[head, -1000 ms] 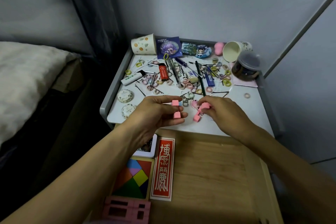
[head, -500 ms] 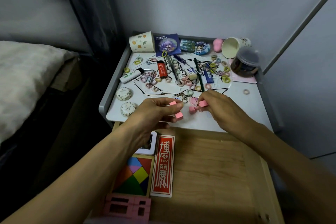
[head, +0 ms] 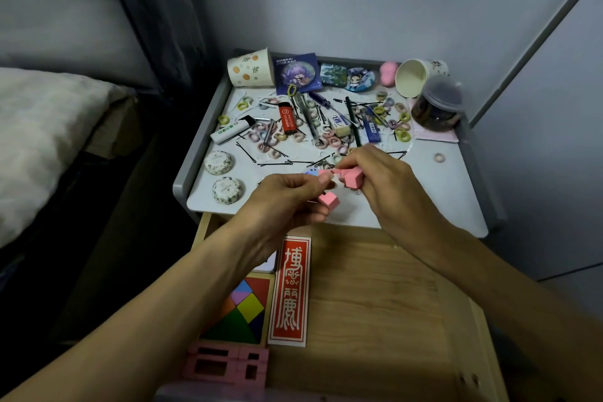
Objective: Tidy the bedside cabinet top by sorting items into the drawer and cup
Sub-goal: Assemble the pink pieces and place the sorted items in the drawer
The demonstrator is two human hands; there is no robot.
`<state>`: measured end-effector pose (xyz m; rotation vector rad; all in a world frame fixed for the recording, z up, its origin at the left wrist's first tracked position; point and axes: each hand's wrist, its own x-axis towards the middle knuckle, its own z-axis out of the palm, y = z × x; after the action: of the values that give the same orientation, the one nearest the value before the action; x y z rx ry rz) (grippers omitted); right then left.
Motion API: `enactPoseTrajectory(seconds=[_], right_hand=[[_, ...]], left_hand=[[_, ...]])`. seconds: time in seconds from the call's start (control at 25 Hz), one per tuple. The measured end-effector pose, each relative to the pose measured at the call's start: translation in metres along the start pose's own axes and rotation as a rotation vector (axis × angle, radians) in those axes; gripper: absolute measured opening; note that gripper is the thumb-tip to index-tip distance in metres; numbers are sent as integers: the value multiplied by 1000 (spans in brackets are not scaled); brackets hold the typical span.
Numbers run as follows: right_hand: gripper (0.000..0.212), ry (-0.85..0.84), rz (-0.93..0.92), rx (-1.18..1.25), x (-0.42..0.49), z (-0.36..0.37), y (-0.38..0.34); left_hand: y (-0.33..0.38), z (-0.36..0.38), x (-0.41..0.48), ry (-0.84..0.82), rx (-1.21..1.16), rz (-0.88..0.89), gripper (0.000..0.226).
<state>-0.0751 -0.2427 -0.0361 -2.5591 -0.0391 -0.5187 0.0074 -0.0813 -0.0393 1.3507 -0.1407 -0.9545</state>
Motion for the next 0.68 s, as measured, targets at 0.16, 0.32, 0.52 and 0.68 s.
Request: enactPoseTrajectory(seconds=[0.16,0.32,0.52,0.68], right_hand=[[31,22,-70,-44,-3,1,0],[22,38,405,603,2,-1,-3],[17,-34,585,817,2,0,-5],[19,-8,429,472,-1,5,-11]], left_hand=[[2,-1,-1,52,-14,45,26],[4,-2,-5,97,139,176,22],[6,-2,-8,108,197,230,21],[4,-2,-9,77,154,192,18]])
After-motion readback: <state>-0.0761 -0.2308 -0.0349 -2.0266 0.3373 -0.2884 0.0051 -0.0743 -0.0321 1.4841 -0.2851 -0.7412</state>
